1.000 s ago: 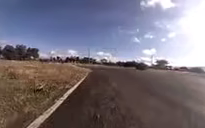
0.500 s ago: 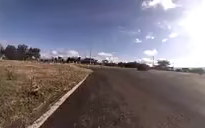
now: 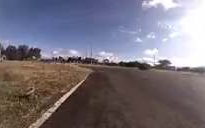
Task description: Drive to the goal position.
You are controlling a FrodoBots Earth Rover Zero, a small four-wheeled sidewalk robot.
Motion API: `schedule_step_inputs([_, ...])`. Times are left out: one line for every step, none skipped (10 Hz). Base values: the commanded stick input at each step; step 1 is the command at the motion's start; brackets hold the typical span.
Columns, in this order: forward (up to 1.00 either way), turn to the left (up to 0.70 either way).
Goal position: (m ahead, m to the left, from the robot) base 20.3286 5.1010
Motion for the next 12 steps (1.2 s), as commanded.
schedule_step_inputs([0.45, 0.0])
schedule_step_inputs([0.45, 0.0])
schedule_step_inputs([0.45, 0.0])
schedule_step_inputs([0.45, 0.0])
schedule_step_inputs([0.45, 0.0])
schedule_step_inputs([0.45, 0.0])
schedule_step_inputs([0.45, 0.0])
schedule_step_inputs([0.45, 0.0])
schedule_step_inputs([0.45, 0.0])
schedule_step_inputs([0.45, 0.0])
schedule_step_inputs([0.45, 0.0])
schedule_step_inputs([0.45, 0.0])
